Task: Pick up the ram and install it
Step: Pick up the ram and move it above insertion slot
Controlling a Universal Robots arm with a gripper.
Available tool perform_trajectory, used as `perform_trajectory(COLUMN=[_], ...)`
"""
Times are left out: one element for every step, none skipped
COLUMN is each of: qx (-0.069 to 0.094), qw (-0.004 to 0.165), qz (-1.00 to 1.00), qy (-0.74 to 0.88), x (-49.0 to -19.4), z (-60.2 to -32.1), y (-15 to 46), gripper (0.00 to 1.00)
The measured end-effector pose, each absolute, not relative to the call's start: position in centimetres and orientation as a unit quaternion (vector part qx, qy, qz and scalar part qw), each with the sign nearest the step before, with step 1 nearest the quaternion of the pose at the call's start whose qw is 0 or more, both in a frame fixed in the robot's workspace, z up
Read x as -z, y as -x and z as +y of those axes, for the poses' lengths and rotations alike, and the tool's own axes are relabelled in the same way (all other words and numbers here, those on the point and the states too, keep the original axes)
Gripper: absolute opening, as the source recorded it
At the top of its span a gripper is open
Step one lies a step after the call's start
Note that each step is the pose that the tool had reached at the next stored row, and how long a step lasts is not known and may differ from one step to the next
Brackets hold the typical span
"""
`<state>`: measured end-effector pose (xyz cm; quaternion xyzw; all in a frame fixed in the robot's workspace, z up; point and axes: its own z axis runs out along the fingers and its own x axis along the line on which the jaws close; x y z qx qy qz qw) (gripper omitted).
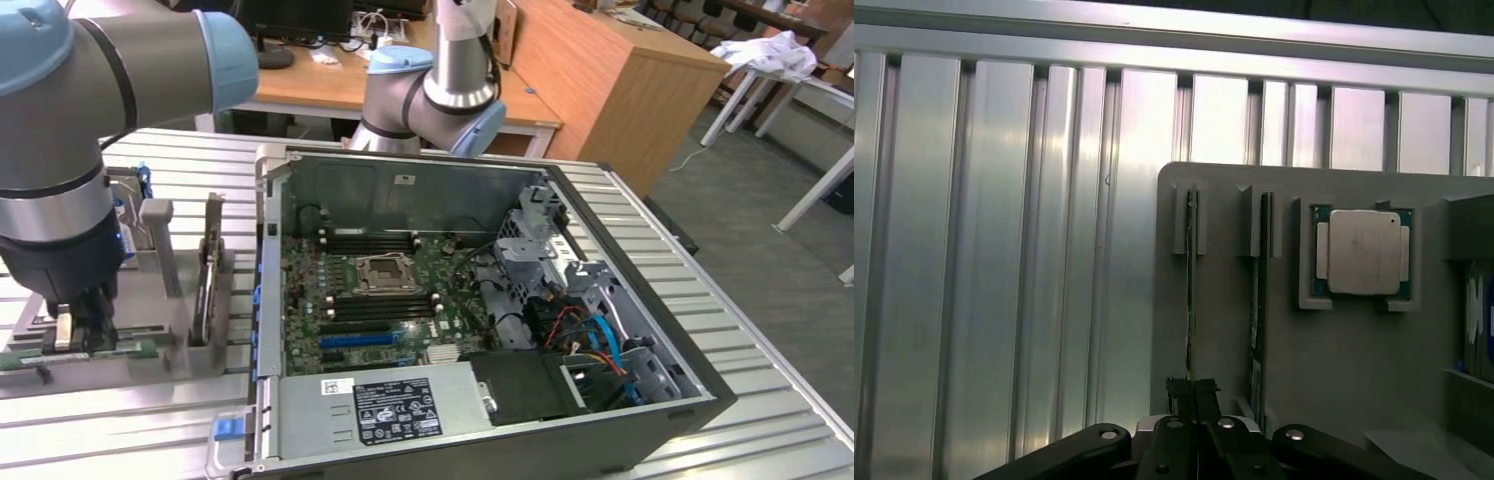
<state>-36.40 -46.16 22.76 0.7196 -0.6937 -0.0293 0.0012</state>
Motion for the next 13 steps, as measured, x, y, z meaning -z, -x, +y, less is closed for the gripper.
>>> perform_trajectory(qx=[0.029,0.029,0.029,0.029,0.029,0.029,0.029,0.029,0.029,0.029,0.029,0.029,0.029], qw=[0.001,0.001,0.001,0.001,0.001,0.001,0.001,0.001,0.001,0.001,0.001,0.001,0.001], qz=[-0.694,-0.694,-0.694,-0.694,-0.694,-0.694,-0.694,-0.694,-0.694,-0.694,-0.694,-0.694,-0.695], qy=[-0.72,-0.72,-0.72,-0.72,-0.72,-0.72,-0.72,-0.72,-0.72,-0.719,-0.719,-0.719,-0.719], x=[-22.9,-23.1,-23.3,-23.4,-23.6,-23.8,-24.0,-24.1,-24.3,-24.4,-24.6,-24.7,-24.9], z=[-46.2,-46.2,-46.2,-46.2,-46.2,-46.2,-46.2,-46.2,-46.2,-46.2,-46.2,-46.2,-46.2], y=[36.4,36.4,36.4,36.4,36.4,36.4,36.4,36.4,36.4,36.4,36.4,36.4,36.4], gripper=[0.11,0.11,0.11,0.11,0.11,0.11,0.11,0.11,0.11,0.11,0.11,0.11,0.11])
